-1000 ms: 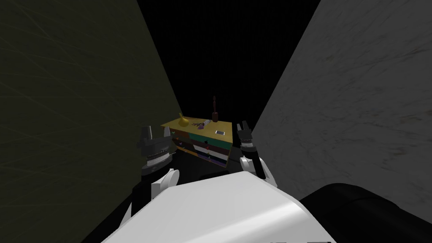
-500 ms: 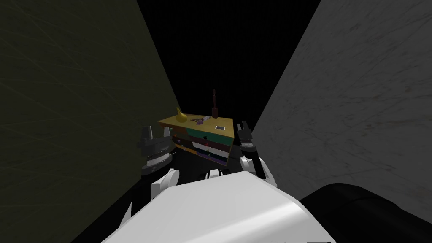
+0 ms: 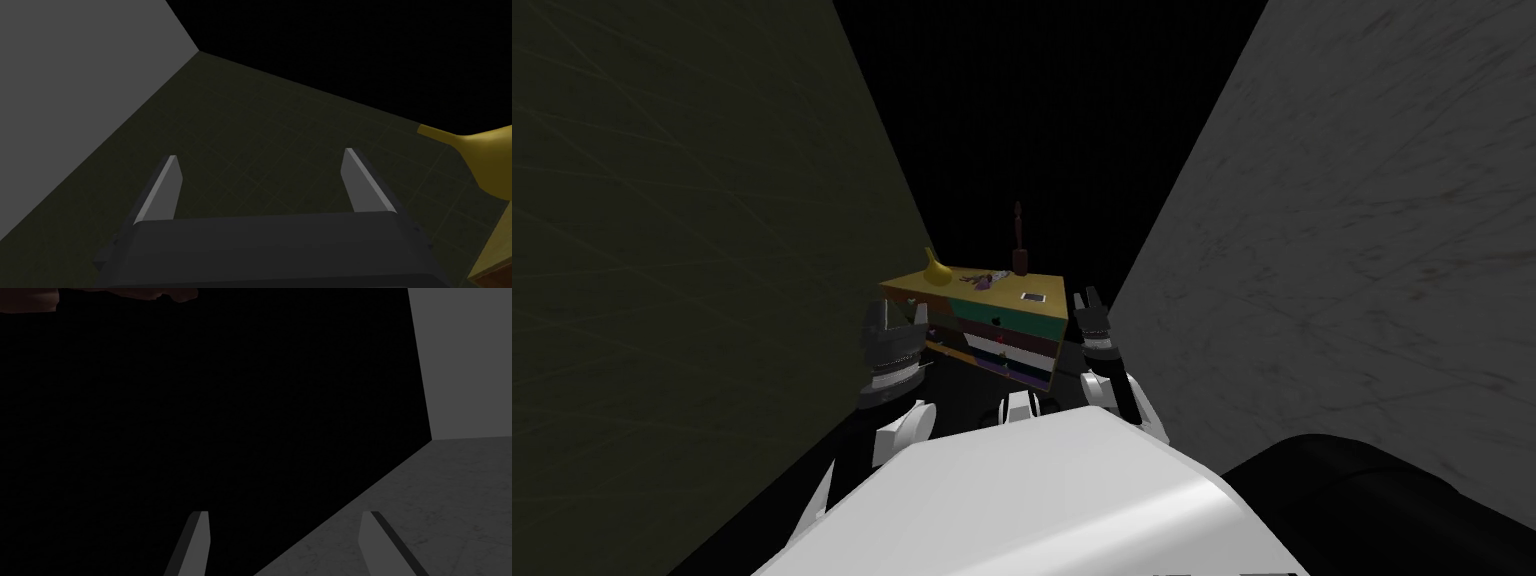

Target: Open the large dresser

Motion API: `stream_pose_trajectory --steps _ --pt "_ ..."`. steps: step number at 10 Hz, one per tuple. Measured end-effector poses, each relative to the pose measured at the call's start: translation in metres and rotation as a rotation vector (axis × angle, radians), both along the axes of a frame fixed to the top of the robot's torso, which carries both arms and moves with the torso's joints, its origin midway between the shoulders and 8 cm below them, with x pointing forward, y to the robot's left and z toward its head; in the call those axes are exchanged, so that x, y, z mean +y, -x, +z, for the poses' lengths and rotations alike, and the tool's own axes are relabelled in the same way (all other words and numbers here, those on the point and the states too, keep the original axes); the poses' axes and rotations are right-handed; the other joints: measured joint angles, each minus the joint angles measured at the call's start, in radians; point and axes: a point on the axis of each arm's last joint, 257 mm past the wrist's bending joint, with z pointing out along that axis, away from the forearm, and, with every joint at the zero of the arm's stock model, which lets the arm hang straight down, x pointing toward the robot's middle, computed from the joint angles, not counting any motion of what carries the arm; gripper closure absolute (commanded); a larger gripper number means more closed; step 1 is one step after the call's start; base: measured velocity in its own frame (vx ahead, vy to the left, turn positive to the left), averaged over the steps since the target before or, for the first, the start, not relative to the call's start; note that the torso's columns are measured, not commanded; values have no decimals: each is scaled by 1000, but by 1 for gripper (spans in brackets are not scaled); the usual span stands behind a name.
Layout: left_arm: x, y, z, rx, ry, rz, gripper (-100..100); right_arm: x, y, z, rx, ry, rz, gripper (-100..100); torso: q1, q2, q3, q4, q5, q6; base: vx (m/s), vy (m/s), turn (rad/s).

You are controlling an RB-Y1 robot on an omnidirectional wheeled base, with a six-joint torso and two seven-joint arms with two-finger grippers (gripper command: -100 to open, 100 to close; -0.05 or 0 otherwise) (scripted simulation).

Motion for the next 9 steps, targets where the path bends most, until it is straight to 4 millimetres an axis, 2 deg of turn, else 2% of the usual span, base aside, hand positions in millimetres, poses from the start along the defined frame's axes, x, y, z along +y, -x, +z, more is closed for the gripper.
stream_pose_trajectory --steps 5,9 --pt "-9 -28 -37 93 -37 -20 -100 0 0 0 0 0 0 0 0 1 0 1 0 0 12 -12 -31" --pt "-10 -51 -79 186 -46 -25 -100 0 0 0 0 0 0 0 0 1 0 1 0 0 17 -14 -40"
